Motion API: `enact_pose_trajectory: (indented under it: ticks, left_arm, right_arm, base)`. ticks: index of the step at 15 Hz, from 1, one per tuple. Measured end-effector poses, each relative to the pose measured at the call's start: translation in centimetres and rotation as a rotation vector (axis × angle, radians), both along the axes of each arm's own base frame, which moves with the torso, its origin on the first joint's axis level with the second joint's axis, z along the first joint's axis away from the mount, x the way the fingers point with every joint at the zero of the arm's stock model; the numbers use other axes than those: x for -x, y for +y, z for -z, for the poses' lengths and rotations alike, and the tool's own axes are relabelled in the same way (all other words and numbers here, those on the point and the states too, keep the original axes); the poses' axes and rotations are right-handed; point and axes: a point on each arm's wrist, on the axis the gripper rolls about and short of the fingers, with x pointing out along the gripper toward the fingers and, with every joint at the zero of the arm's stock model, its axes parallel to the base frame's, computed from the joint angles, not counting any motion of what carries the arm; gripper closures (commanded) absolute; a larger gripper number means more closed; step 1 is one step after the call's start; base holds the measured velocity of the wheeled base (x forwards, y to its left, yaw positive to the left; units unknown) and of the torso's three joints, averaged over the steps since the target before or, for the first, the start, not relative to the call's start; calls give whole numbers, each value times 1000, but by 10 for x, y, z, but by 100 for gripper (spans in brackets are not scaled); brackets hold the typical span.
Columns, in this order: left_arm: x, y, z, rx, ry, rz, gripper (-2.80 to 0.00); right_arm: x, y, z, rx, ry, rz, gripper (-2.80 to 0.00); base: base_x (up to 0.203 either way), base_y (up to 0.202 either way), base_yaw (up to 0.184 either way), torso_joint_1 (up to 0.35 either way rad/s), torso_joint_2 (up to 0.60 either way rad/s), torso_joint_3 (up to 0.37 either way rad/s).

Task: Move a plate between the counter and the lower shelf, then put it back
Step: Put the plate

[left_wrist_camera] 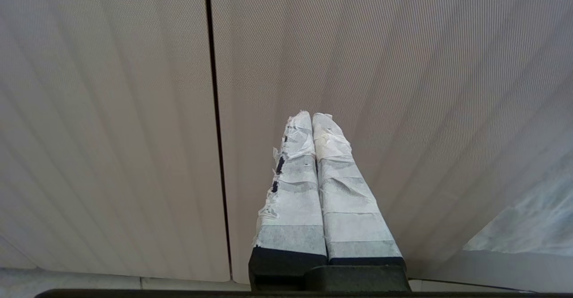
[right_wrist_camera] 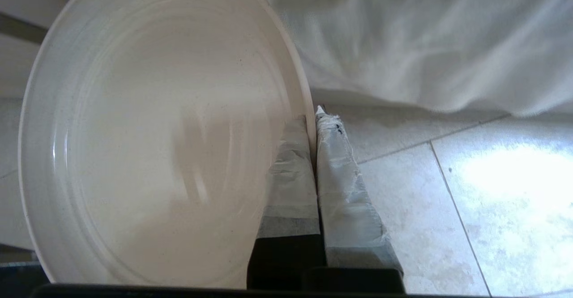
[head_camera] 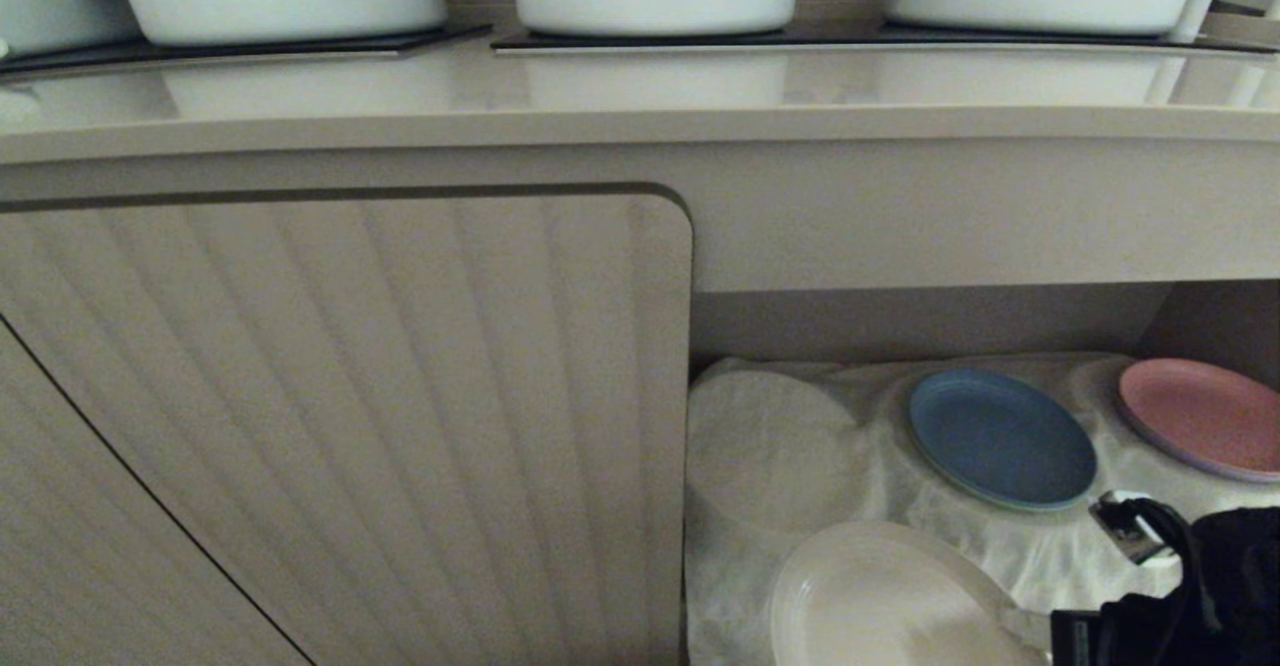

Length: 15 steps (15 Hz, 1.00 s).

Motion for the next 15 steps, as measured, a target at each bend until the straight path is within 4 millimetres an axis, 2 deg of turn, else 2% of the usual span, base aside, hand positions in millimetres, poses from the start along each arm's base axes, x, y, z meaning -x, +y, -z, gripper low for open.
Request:
enact_pose_trajectory:
  ticks: [3, 15]
  left_arm:
    - [0, 0, 0, 0, 0, 0, 0]
    - [0, 0, 0, 0, 0, 0, 0]
  right_arm:
    - [13, -4, 2, 3, 6, 1, 0]
    - [42, -12, -6, 1, -1, 3, 0]
  base:
    - [0, 0, 0, 0, 0, 0]
    - [0, 0, 0, 0, 0, 0]
